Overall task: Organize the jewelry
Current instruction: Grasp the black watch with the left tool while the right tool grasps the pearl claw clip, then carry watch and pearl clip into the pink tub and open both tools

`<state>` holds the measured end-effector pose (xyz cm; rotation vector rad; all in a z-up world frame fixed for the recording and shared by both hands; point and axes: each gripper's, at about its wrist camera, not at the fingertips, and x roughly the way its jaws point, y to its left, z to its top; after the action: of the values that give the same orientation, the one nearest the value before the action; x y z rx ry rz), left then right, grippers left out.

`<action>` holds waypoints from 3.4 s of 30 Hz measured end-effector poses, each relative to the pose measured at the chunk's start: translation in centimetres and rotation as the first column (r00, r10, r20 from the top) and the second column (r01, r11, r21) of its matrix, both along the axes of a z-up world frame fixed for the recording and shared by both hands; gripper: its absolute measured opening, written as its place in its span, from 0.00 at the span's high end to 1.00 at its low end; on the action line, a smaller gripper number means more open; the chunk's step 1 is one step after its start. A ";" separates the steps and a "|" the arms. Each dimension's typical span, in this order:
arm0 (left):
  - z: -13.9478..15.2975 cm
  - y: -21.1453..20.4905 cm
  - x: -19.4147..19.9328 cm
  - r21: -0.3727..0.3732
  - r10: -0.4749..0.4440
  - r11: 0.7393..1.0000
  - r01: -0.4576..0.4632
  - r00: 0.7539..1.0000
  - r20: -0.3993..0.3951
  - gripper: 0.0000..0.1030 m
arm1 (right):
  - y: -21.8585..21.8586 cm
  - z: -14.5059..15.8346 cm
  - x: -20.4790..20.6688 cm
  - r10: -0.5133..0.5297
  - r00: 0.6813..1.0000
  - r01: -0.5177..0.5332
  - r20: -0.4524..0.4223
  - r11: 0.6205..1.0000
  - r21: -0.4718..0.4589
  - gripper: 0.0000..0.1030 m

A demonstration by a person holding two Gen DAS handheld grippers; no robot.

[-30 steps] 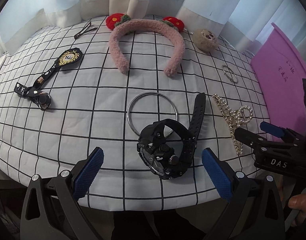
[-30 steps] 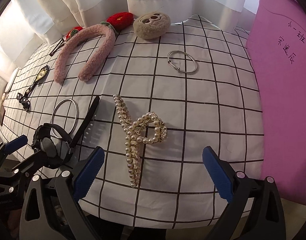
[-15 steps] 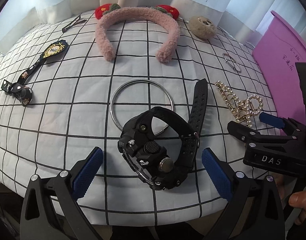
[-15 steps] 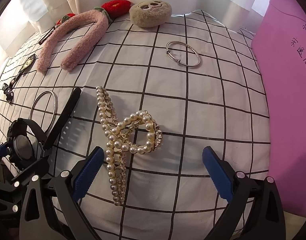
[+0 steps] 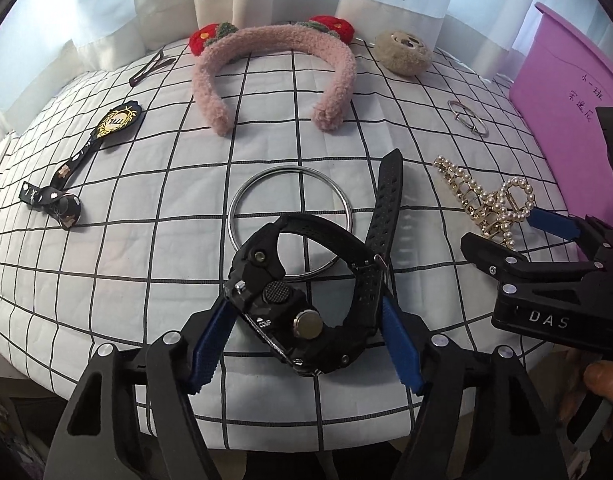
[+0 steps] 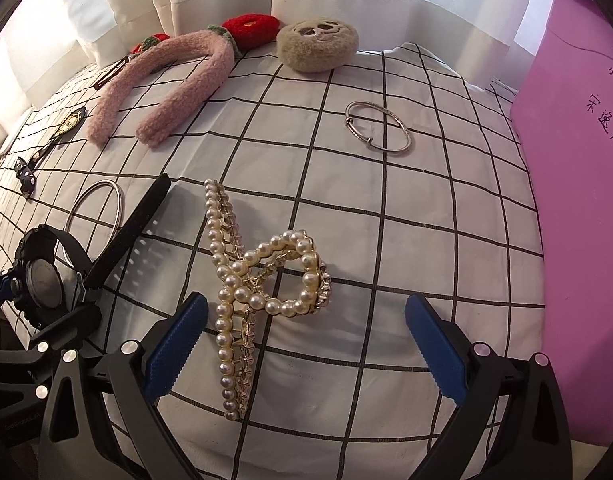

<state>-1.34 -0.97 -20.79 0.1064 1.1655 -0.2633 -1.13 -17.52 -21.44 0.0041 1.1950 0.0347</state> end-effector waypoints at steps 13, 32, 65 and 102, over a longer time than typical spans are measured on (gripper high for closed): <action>1.0 1.5 -0.3 -0.067 0.040 0.997 -0.040 0.999 0.001 0.36 | -0.5 1.2 -0.8 -0.010 0.999 0.008 0.038 0.998 0.064 0.60; 8.1 3.0 1.0 -0.093 0.054 0.995 -0.040 0.986 0.156 0.36 | -0.7 9.5 -0.7 -0.041 0.976 0.016 0.214 0.993 0.117 0.60; 23.8 -22.8 1.5 -0.215 -0.427 0.821 0.529 0.818 0.384 0.36 | -22.7 24.0 -11.4 -0.462 0.767 0.455 0.445 0.881 0.130 0.60; 17.2 -35.2 2.1 -0.087 -0.417 0.896 0.435 0.894 0.165 0.28 | -30.7 16.0 -9.0 -0.483 0.836 0.457 0.259 0.876 0.156 0.52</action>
<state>0.74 -36.20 -3.55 0.2715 0.9702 -0.7064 -10.17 -48.20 -5.47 0.3622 0.8678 -0.3389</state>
